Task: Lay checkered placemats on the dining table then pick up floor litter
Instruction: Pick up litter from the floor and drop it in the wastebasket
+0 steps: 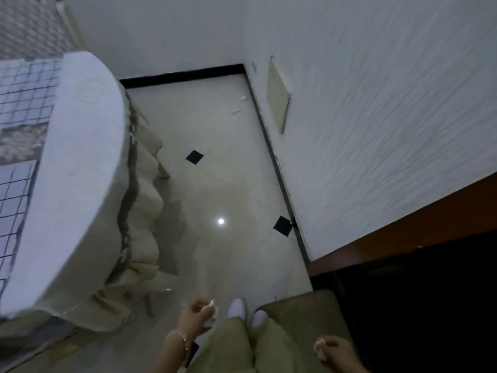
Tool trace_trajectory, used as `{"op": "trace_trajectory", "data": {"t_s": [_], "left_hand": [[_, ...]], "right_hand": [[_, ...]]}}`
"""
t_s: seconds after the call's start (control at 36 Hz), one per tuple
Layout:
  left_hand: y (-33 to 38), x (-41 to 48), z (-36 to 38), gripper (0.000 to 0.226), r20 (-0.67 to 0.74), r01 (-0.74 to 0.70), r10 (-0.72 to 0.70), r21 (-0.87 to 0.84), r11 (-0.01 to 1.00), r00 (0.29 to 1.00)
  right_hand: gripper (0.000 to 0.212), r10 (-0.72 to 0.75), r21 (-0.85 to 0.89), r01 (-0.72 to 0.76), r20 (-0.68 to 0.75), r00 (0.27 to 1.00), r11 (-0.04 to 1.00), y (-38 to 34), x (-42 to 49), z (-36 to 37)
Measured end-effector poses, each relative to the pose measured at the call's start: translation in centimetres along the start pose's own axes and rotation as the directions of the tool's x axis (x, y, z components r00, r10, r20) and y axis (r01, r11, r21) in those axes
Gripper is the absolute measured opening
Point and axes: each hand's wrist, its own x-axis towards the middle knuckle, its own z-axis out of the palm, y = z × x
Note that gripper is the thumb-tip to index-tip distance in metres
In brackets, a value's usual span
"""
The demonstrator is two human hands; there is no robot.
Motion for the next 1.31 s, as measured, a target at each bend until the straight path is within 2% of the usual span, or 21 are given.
{"op": "trace_trajectory", "data": {"t_s": [0.08, 0.22, 0.36, 0.44, 0.53, 0.64, 0.69, 0.75, 0.86, 1.06, 1.14, 1.31], "left_hand": [[-0.4, 0.1, -0.7, 0.011, -0.032, 0.053, -0.054, -0.045, 0.998, 0.998], [0.2, 1.4, -0.9, 0.012, -0.07, 0.087, -0.097, -0.135, 0.987, 0.993], [1.1, 3.5, -0.7, 0.013, -0.099, 0.12, -0.131, -0.112, 0.986, 0.986], [1.9, 4.8, -0.6, 0.015, -0.154, 0.109, -0.114, -0.04, 0.993, 0.981], [3.7, 6.5, -0.9, 0.007, -0.181, 0.158, -0.165, -0.053, 0.986, 0.97], [7.0, 10.3, -1.4, 0.032, -0.175, 0.183, -0.19, -0.056, 0.981, 0.966], [9.9, 12.0, -1.7, 0.025, -0.197, 0.221, -0.229, -0.062, 0.973, 0.953], [13.9, 13.5, -1.8, 0.011, -0.152, 0.233, -0.235, -0.03, 0.972, 0.96], [22.7, 18.1, -2.3, 0.006, -0.11, 0.182, -0.185, -0.038, 0.983, 0.977], [39.6, 26.4, -2.5, 0.022, -0.114, -0.024, -0.003, -0.233, 0.972, 0.994], [45.4, 29.7, -2.6, 0.018, -0.114, -0.079, 0.048, -0.28, 0.957, 0.992], [52.4, 37.7, -3.3, 0.009, -0.132, -0.08, 0.048, -0.25, 0.965, 0.99]], "right_hand": [[0.004, 0.008, -0.014, -0.008, -0.014, 1.0, 1.0, 0.7, 0.0, -0.9], [0.015, 0.004, -0.037, -0.005, -0.033, 0.999, 0.999, -2.3, 1.1, -1.9], [0.016, -0.003, -0.085, 0.004, 0.018, 1.0, 0.996, -11.3, 3.6, -0.1], [0.018, -0.075, -0.109, 0.085, 0.089, 0.993, 0.99, -17.7, 5.5, 1.5], [0.013, -0.156, -0.131, 0.173, 0.129, 0.979, 0.976, -24.1, 7.3, 3.3], [0.014, -0.231, -0.153, 0.254, 0.155, 0.961, 0.955, -31.5, 9.8, 4.9], [0.015, -0.223, -0.208, 0.257, 0.174, 0.959, 0.944, -34.5, 10.9, 5.2], [0.021, -0.199, -0.273, 0.248, 0.195, 0.96, 0.929, -37.2, 12.1, 5.3], [0.023, -0.185, -0.363, 0.253, 0.213, 0.959, 0.897, -42.1, 14.9, 5.4], [0.033, -0.138, -0.496, 0.195, 0.149, 0.979, 0.846, -49.0, 20.2, 5.2], [0.016, -0.116, -0.548, 0.165, 0.122, 0.986, 0.82, -52.9, 22.9, 5.6], [0.014, -0.096, -0.578, 0.149, 0.121, 0.988, 0.802, -64.6, 29.4, 8.2]]}}
